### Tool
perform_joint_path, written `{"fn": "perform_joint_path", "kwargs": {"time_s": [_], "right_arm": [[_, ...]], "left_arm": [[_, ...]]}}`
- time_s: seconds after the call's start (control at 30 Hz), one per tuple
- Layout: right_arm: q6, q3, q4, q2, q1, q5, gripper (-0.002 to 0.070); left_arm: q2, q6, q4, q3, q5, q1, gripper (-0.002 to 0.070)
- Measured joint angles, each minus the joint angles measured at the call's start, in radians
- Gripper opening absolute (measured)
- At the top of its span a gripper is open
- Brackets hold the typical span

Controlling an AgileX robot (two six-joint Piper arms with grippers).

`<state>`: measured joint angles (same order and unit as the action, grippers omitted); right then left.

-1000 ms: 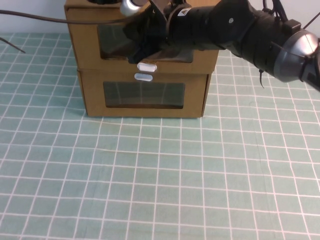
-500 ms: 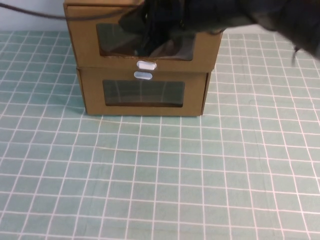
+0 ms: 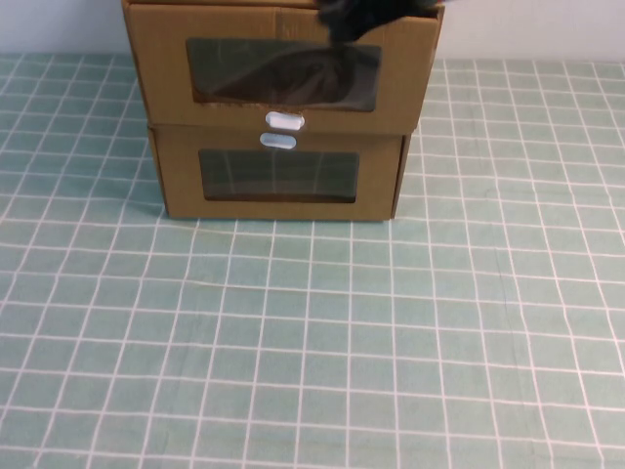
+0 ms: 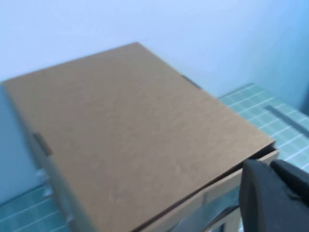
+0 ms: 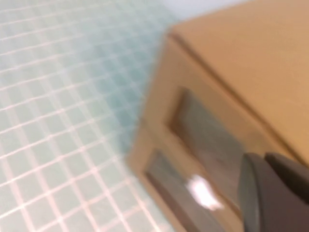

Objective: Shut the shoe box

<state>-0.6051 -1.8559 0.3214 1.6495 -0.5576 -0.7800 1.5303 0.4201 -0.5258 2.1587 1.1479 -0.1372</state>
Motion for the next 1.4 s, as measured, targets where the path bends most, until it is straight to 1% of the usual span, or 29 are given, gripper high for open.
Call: {"fn": "perform_joint_path", "kwargs": {"time_s": [0.13, 0.23, 0.3, 0.4, 0.53, 0.7, 0.9, 1.07, 1.27, 1.4], "right_arm": [[0.287, 0.0, -0.258, -0.103, 0.0, -0.064, -0.0014], [0.485, 0.0, -0.413, -0.194, 0.0, -0.127, -0.0014], [0.581, 0.003, -0.482, -0.25, 0.002, -0.15, -0.0014], [0.686, 0.043, -0.532, -0.346, 0.005, -0.154, -0.0014], [0.797, 0.187, -0.596, -0.492, 0.005, -0.13, -0.0014], [0.974, 0.505, -0.691, -0.734, 0.006, -0.081, -0.0014], [1.04, 0.898, -0.699, -1.042, 0.006, 0.025, -0.0014], [1.07, 1.19, -0.699, -1.262, 0.006, 0.109, -0.0014], [1.076, 1.436, -0.721, -1.428, 0.006, 0.198, -0.0014], [1.076, 1.532, -0.726, -1.465, 0.006, 0.207, -0.0014]], "left_arm": [[-0.133, -0.037, 0.114, -0.097, 0.015, 0.0, -0.0005], [-0.258, -0.044, 0.145, -0.233, -0.002, 0.0, -0.0005], [-0.338, -0.044, 0.153, -0.339, -0.032, 0.0, -0.0005], [-0.465, -0.04, 0.156, -0.524, -0.085, 0.0, -0.0005], [-0.642, -0.037, 0.16, -0.75, -0.157, 0.0, -0.0005], [-0.856, -0.043, 0.185, -1.003, -0.231, 0.0, -0.0005], [-1.06, -0.12, 0.233, -1.249, -0.335, 0.0, -0.0005], [-1.158, -0.163, 0.236, -1.414, -0.441, 0.0, -0.0005], [-1.175, -0.208, 0.235, -1.528, -0.473, 0.0, -0.0005], [-1.175, -0.215, 0.235, -1.556, -0.491, 0.0, -0.0005]]}}
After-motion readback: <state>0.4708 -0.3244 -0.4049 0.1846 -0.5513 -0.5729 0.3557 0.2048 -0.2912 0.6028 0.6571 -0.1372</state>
